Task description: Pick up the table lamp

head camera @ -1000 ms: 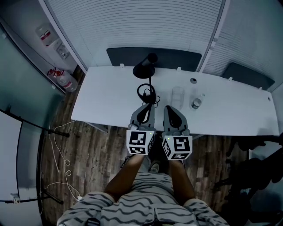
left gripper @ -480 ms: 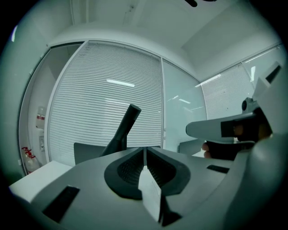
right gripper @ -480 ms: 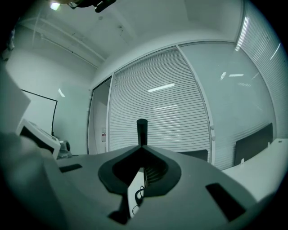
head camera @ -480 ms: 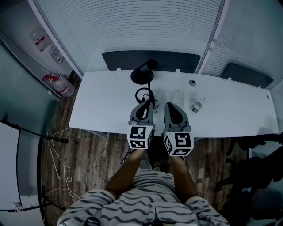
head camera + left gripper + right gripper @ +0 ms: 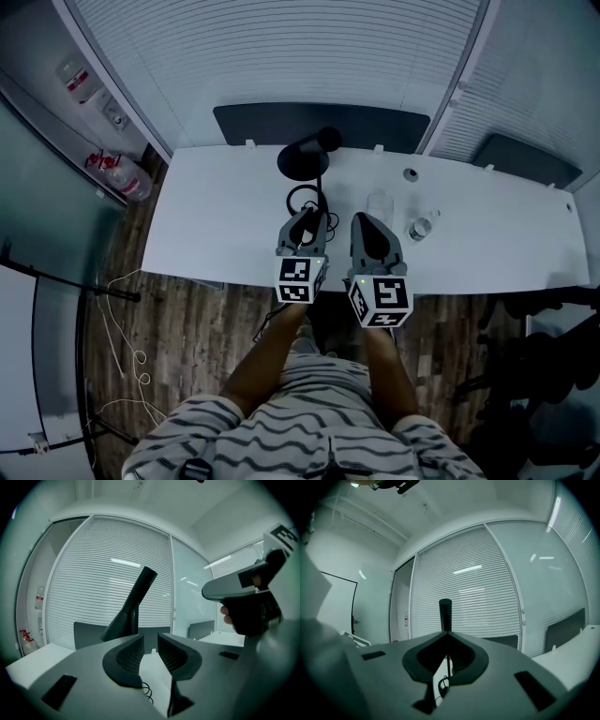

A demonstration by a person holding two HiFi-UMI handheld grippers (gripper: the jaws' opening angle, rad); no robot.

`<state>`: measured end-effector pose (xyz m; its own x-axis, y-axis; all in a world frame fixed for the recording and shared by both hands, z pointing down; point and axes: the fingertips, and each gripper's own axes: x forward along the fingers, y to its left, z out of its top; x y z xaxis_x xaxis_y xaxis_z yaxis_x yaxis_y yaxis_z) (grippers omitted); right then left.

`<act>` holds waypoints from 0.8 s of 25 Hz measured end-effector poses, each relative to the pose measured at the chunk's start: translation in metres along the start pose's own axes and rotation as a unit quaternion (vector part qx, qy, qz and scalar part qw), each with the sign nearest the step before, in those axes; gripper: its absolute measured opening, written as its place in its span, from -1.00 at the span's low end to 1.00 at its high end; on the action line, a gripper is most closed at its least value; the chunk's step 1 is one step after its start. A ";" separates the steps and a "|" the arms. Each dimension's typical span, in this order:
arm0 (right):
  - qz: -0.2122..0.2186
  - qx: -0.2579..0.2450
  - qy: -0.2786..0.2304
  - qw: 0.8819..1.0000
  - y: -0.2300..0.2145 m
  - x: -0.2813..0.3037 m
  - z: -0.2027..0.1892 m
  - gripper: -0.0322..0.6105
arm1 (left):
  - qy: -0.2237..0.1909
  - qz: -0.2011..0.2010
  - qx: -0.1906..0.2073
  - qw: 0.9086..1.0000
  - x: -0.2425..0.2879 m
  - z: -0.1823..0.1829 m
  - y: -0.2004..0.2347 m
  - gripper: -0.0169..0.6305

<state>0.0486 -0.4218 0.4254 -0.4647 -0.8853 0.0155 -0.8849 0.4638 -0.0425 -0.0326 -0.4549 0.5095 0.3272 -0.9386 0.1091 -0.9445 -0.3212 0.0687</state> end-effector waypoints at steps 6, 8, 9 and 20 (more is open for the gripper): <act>-0.003 -0.001 0.005 1.000 -0.006 0.012 -0.005 -0.86 | 0.005 -0.006 0.008 1.000 0.021 -0.017 0.009 -0.67; -0.003 -0.002 0.006 1.000 -0.008 0.015 -0.005 -0.86 | 0.005 -0.012 0.021 1.000 0.028 -0.022 0.008 -0.67; -0.003 -0.003 0.007 1.000 -0.008 0.017 -0.006 -0.86 | 0.005 -0.015 0.031 0.999 0.032 -0.024 0.007 -0.66; -0.010 -0.007 0.010 1.000 -0.013 0.030 -0.007 -0.86 | -0.003 -0.029 0.047 0.998 0.077 -0.059 0.031 -0.64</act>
<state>0.0458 -0.4536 0.4338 -0.4480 -0.8933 0.0361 -0.8940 0.4472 -0.0278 -0.0351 -0.5302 0.5790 0.3822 -0.9185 0.1010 -0.9223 -0.3859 -0.0192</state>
